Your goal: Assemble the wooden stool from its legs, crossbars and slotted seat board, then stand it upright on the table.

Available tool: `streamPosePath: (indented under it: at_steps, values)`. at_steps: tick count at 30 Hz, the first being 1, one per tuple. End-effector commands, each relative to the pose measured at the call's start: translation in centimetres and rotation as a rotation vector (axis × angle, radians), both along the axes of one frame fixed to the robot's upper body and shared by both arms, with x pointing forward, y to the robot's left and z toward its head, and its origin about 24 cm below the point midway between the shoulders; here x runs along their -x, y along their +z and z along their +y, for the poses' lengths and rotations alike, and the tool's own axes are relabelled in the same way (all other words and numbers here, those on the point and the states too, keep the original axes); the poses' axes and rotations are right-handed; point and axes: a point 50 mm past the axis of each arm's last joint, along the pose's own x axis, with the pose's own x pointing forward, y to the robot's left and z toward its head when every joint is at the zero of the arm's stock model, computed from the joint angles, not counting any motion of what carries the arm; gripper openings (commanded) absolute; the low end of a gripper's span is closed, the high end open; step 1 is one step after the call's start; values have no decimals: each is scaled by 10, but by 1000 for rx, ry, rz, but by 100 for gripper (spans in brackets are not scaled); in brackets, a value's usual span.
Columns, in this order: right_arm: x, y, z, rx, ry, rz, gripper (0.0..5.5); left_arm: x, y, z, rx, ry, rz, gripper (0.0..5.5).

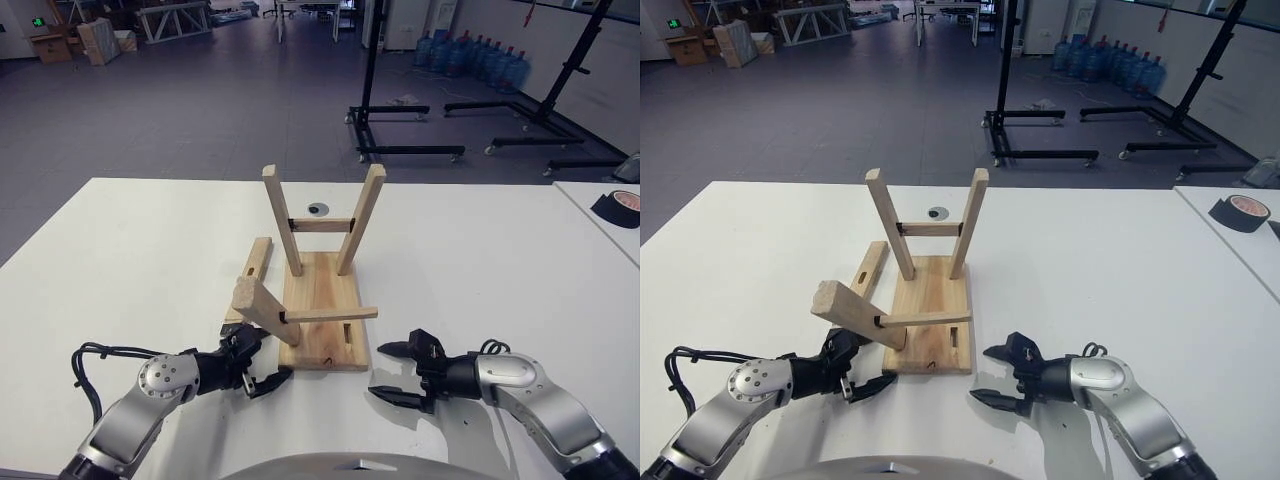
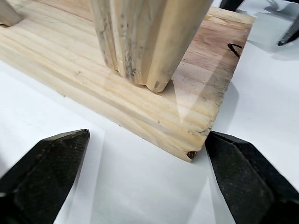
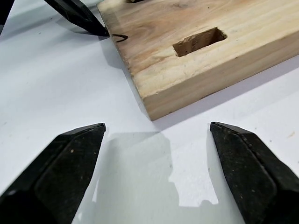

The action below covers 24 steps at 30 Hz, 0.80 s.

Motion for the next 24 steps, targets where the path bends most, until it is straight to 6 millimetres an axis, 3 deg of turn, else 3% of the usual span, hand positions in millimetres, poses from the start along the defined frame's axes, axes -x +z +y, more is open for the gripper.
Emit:
streamPosePath:
  at_steps: [1, 6, 8, 14, 18, 20, 24]
  values:
    - [-13, 8, 3, -53, -69, -53, 414, 3, -5, 10, -39, 31, 28, 447]
    - [-30, 42, 13, -278, -157, -119, 414, 2, 30, 20, 156, 20, -71, 447]
    - [-39, 43, 19, -294, -200, -158, 414, 0, 47, 25, 220, 20, -129, 447]
    - [-48, 12, 46, -175, -193, -151, 414, 3, 100, 42, 418, 1, -250, 447]
    - [-49, -7, 46, -52, -197, -147, 414, -15, 115, 62, 408, 163, -372, 447]
    - [-50, -14, 47, -15, -196, -133, 414, -20, 126, 62, 463, 204, -423, 447]
    - [-50, -24, 49, 34, -194, -113, 414, -11, 140, 52, 548, 118, -417, 447]
